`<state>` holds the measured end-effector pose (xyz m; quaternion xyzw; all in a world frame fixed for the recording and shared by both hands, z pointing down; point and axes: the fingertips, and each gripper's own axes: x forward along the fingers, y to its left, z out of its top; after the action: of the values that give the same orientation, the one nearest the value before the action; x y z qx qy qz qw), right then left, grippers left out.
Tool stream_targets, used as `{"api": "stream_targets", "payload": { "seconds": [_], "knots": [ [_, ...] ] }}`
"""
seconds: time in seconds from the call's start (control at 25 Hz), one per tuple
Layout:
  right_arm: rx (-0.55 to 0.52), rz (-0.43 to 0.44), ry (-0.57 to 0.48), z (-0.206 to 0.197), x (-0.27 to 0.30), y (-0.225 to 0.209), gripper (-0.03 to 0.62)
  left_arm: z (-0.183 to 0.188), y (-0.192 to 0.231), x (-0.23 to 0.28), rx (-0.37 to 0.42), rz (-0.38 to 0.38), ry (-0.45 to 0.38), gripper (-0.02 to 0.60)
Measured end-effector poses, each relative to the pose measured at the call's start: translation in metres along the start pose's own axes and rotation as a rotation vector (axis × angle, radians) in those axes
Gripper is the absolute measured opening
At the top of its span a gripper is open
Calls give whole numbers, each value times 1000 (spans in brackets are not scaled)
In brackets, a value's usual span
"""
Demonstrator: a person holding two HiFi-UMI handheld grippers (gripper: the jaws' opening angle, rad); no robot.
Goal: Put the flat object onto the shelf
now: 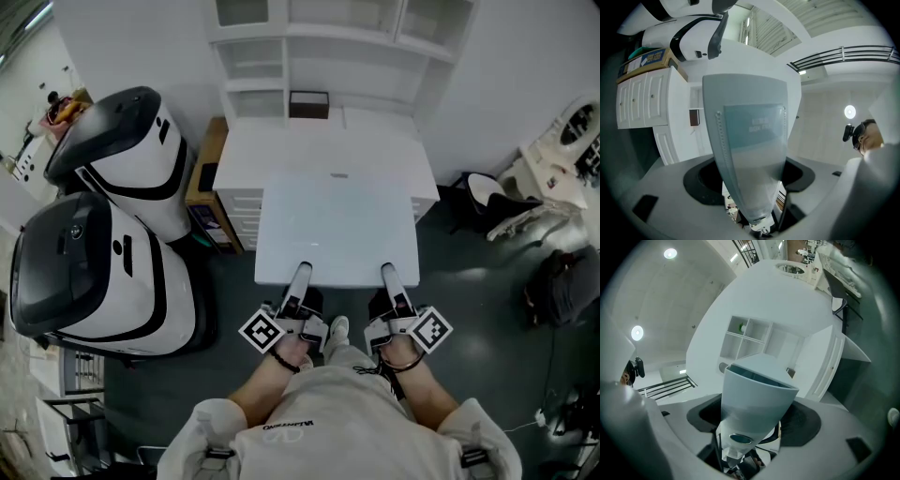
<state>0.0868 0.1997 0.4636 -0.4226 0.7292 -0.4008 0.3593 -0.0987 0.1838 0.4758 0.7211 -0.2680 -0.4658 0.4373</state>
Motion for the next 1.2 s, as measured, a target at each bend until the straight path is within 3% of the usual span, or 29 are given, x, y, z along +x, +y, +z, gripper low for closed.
{"api": "stream_targets", "payload": {
  "seconds": [0.44, 1.2],
  "knots": [
    [9, 22, 18, 23, 45, -18, 353, 12, 20, 45, 32, 9, -1, 329],
    [38, 99, 48, 121, 138, -63, 353, 3, 55, 174, 104, -9, -23, 330]
  ]
}}
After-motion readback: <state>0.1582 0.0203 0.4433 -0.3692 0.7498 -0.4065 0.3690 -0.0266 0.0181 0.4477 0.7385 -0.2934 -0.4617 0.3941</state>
